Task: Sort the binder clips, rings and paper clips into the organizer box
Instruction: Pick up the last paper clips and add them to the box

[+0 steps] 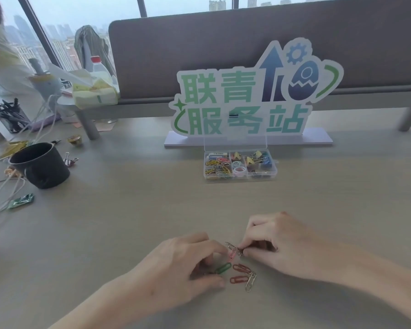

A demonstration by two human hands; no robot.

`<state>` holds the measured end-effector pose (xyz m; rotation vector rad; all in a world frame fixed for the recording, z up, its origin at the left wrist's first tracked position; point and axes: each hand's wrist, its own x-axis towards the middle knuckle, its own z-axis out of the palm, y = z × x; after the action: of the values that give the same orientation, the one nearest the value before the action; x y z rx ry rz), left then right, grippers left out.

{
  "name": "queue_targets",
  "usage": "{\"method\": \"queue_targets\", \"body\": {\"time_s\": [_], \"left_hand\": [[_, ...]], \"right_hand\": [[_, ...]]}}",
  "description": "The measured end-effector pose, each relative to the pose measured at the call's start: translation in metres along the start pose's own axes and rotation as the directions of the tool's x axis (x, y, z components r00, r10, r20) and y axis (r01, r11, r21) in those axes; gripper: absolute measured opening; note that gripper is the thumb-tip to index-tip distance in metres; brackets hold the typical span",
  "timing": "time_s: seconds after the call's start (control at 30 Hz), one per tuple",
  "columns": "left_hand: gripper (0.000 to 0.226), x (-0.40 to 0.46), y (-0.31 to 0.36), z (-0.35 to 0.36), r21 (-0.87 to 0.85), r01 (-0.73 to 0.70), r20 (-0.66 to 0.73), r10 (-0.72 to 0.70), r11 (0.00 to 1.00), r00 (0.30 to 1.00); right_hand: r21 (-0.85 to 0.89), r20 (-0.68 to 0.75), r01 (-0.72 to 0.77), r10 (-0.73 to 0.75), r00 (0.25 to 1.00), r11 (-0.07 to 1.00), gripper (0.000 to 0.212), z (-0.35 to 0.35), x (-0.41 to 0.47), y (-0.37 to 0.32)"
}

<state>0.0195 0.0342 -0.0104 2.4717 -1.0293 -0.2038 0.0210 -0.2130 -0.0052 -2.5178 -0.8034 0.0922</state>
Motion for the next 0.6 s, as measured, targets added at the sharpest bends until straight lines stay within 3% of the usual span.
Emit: {"method": "queue_targets", "body": {"time_s": [0.17,0.23,0.3,0.4,0.6], "left_hand": [[0.058,0.001,-0.001,0.005,0.066,0.023,-0.046,-0.020,0.998,0.999],[0.060,0.004,0.000,0.005,0.143,-0.008,-0.040,0.014,0.990,0.999],[0.051,0.007,0.002,0.005,0.166,-0.052,-0.036,0.059,0.985,0.998],[0.036,0.008,0.001,0.005,0.153,-0.072,-0.061,0.082,0.986,0.995],[0.018,0.004,-0.004,0.006,0.060,-0.058,-0.134,0.065,0.997,0.989]], "right_hand": [[0.056,0.106,0.015,-0.021,0.994,0.998,0.012,-0.008,-0.015,-0.005],[0.080,0.094,0.009,-0.017,0.995,0.997,0.024,-0.008,-0.020,-0.004],[0.060,0.099,0.067,-0.073,0.992,0.996,0.036,-0.006,-0.024,-0.004],[-0.047,0.152,0.229,-0.219,0.964,0.972,0.032,0.000,-0.029,-0.007],[-0.089,0.067,0.192,-0.187,0.980,0.977,0.014,0.002,-0.035,0.002]]}}
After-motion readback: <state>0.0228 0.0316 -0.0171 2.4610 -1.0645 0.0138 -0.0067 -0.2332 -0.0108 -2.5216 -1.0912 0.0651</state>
